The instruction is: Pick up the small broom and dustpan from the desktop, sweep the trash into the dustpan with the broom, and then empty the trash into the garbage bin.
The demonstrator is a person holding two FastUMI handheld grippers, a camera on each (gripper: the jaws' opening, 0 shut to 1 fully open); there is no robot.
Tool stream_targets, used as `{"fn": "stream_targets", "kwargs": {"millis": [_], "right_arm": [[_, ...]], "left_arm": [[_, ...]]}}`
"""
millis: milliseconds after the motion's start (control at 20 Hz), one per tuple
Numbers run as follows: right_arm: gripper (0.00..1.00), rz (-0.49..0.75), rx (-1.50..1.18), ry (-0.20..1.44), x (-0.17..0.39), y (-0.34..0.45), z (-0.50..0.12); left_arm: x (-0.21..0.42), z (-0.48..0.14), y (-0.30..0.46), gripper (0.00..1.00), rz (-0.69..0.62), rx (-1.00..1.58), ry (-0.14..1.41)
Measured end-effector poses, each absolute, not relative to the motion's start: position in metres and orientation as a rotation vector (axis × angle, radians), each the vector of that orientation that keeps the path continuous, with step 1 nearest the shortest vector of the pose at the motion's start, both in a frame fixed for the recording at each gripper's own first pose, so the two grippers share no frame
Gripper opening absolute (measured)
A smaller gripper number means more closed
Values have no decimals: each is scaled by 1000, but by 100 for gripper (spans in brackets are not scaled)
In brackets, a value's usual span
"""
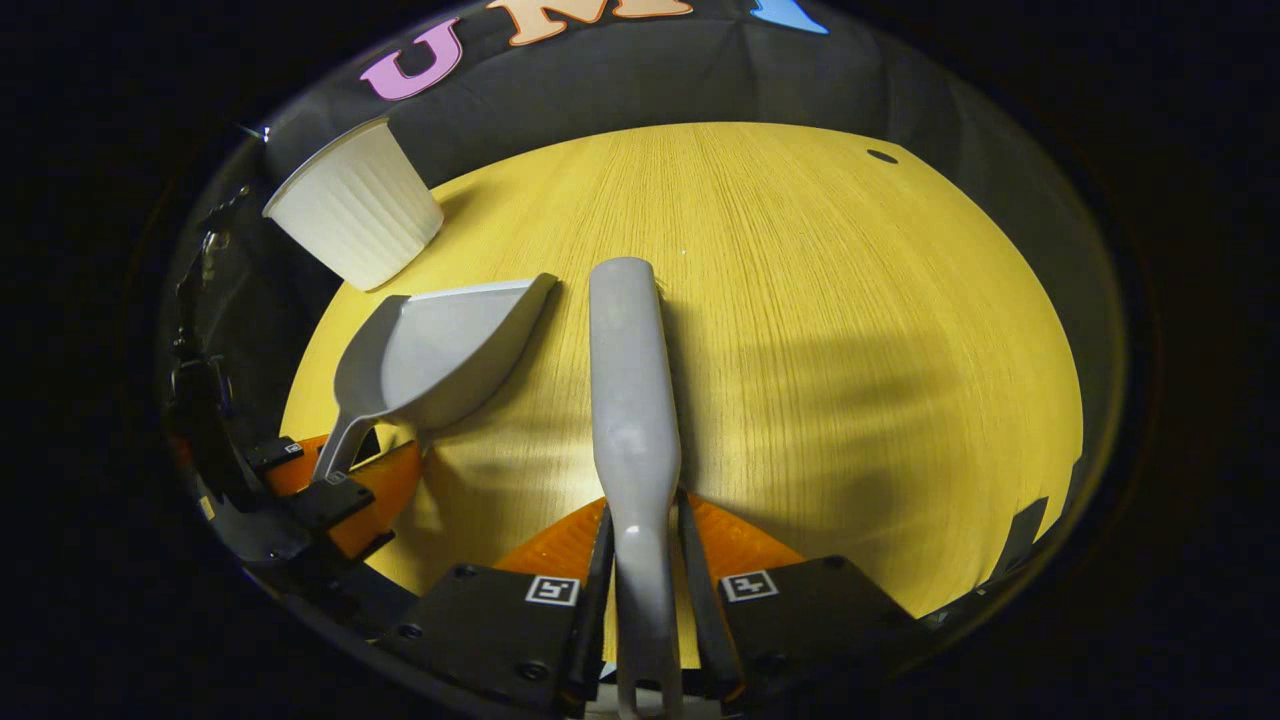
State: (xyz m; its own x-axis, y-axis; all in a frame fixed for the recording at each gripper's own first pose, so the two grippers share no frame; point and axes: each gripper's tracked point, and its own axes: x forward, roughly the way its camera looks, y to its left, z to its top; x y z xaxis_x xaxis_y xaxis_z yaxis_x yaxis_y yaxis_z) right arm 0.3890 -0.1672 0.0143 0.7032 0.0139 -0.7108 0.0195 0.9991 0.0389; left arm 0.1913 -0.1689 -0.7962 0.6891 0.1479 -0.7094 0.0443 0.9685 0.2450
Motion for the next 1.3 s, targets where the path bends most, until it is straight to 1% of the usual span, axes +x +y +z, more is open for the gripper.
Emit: {"fn": "stream_targets", "kwargs": {"millis": [50, 100, 150, 200, 250, 300, 350, 400, 450, 550, 650, 800, 1000, 1150, 1200, 1300], "right_arm": [[38, 9, 49, 787, 390, -165, 16], [48, 14, 50, 789, 389, -162, 17], [62, 14, 54, 784, 390, -164, 15], [63, 18, 61, 778, 391, -161, 17], [66, 21, 71, 770, 393, -159, 19], [69, 25, 82, 756, 395, -157, 24], [79, 26, 90, 745, 398, -156, 25], [80, 31, 96, 728, 399, -155, 32], [93, 34, 106, 713, 398, -153, 38], [93, 47, 132, 665, 397, -150, 59], [93, 62, 139, 576, 390, -147, 89], [93, 77, 119, 381, 374, -150, 146], [92, 77, 133, 116, 351, -152, 223], [92, 64, 147, -67, 345, -163, 254], [92, 65, 165, -106, 342, -167, 263], [92, 66, 197, -161, 322, -176, 273]], "left_arm": [[192, -794, -167, 76, 62, 261, 805], [192, -791, -165, 76, 69, 272, 795], [192, -789, -163, 84, 77, 276, 784], [193, -783, -161, 81, 87, 276, 764], [195, -778, -161, 84, 91, 265, 745], [197, -772, -160, 90, 97, 254, 725], [197, -763, -159, 91, 100, 247, 708], [197, -757, -159, 92, 95, 241, 696], [193, -750, -159, 92, 92, 233, 688], [191, -731, -160, 92, 91, 227, 650], [191, -704, -162, 92, 87, 228, 576], [189, -643, -176, 92, 51, 201, 404], [177, -560, -207, 92, -51, 50, 149], [167, -509, -213, 92, -79, -22, -26], [165, -495, -216, 89, -92, -26, -54], [143, -471, -209, 91, -74, -6, -119]]}}
